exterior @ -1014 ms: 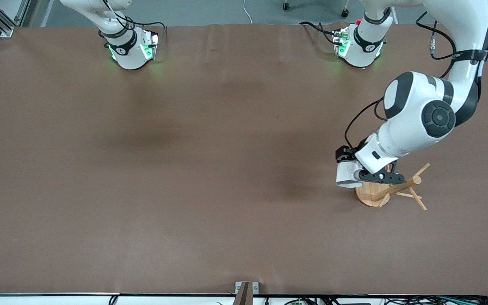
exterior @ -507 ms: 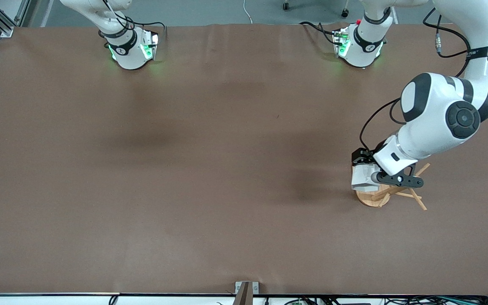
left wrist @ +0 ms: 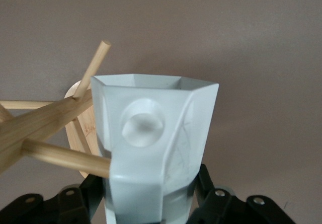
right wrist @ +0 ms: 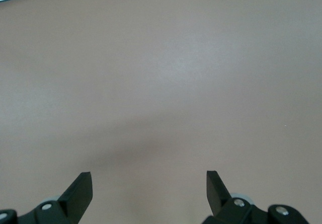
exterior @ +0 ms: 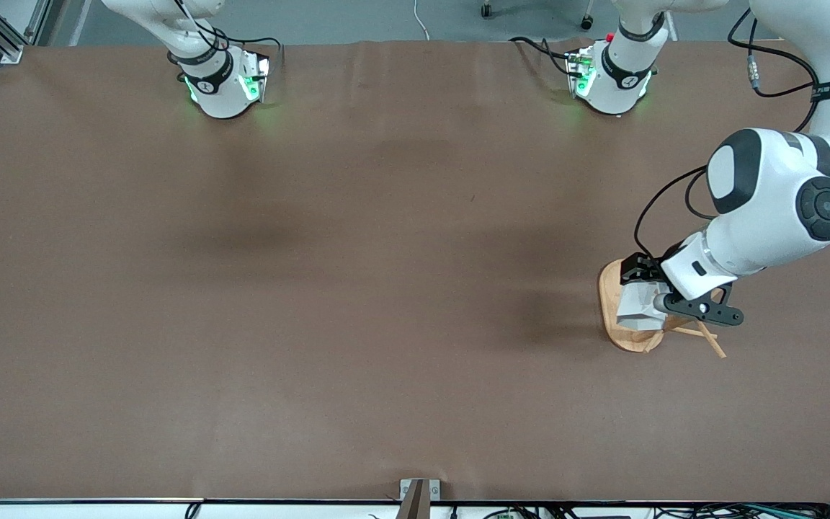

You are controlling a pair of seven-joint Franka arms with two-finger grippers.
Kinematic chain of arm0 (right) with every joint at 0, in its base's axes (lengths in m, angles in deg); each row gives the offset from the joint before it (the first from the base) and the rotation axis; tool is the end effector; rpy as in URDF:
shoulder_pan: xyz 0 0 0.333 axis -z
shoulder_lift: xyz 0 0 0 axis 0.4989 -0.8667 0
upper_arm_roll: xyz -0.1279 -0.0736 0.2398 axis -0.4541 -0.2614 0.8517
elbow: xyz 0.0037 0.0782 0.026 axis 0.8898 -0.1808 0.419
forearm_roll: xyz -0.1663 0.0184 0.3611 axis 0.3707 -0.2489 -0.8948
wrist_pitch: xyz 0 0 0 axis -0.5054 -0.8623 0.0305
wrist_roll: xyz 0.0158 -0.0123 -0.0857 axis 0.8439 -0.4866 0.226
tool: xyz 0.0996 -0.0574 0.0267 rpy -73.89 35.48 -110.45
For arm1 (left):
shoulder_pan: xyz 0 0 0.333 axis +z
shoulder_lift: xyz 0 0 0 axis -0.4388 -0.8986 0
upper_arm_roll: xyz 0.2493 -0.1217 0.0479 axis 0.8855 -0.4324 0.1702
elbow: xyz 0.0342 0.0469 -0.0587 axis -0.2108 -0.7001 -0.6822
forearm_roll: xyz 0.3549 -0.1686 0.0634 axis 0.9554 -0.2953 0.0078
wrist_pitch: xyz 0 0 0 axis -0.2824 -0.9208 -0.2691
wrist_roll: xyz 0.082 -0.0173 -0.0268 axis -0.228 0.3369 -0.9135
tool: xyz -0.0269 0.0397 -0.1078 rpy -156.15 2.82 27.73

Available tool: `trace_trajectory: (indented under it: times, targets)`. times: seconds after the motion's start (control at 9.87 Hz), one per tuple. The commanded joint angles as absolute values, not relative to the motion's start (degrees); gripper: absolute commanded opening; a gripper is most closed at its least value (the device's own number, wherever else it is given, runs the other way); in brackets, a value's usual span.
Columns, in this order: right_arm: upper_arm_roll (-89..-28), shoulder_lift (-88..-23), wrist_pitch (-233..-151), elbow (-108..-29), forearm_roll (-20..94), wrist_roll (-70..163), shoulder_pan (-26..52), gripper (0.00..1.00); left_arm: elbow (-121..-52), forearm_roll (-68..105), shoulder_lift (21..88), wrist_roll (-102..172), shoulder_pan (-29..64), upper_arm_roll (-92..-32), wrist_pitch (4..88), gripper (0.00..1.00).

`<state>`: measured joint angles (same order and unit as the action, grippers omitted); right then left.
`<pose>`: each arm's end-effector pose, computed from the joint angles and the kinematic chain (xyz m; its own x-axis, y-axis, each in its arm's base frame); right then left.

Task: Hang cup on rack
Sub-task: 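Lower the cup's hole onto a rack peg with the left gripper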

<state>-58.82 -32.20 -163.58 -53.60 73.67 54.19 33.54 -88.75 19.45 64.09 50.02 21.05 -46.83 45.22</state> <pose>0.5506 -0.0903 0.6210 0.9774 -0.2061 0.0472 -0.2063 -0.9785 -0.0011 0.6187 -0.0946 0.3535 0.9755 -0.2197 -0.0087 -0.2164 -0.9663 0.1397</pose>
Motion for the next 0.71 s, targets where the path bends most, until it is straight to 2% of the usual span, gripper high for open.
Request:
trace_trajectory:
  times: [0.0,0.2,0.3,0.41,0.51,0.61]
  targets:
    - [-58.5,-31.7,-163.4,-54.2,72.8,53.8,34.2,1.00,-91.0,18.6,63.9,51.8,20.4,-45.9,46.2,0.01]
    - [-58.5,-31.7,-163.4,-54.2,72.8,53.8,34.2,1.00,-91.0,18.5,63.6,52.1,20.2,-44.9,46.3,0.07]
    - [-58.5,-31.7,-163.4,-54.2,72.8,53.8,34.2,1.00,-91.0,18.6,63.4,52.1,20.0,-44.7,46.3,0.34]
    - [-58.5,-31.7,-163.4,-54.2,72.8,53.8,34.2,1.00,-91.0,18.6,63.5,52.1,20.0,-44.7,46.3,0.53]
    - [-58.5,-31.7,-163.4,-54.2,72.8,53.8,34.2,1.00,-91.0,18.6,63.5,52.0,20.0,-44.6,46.3,1.00]
    - [-58.5,-31.7,-163.4,-54.2,72.8,53.8,34.3,1.00,-90.9,18.6,63.5,51.6,19.9,-44.7,46.3,1.00]
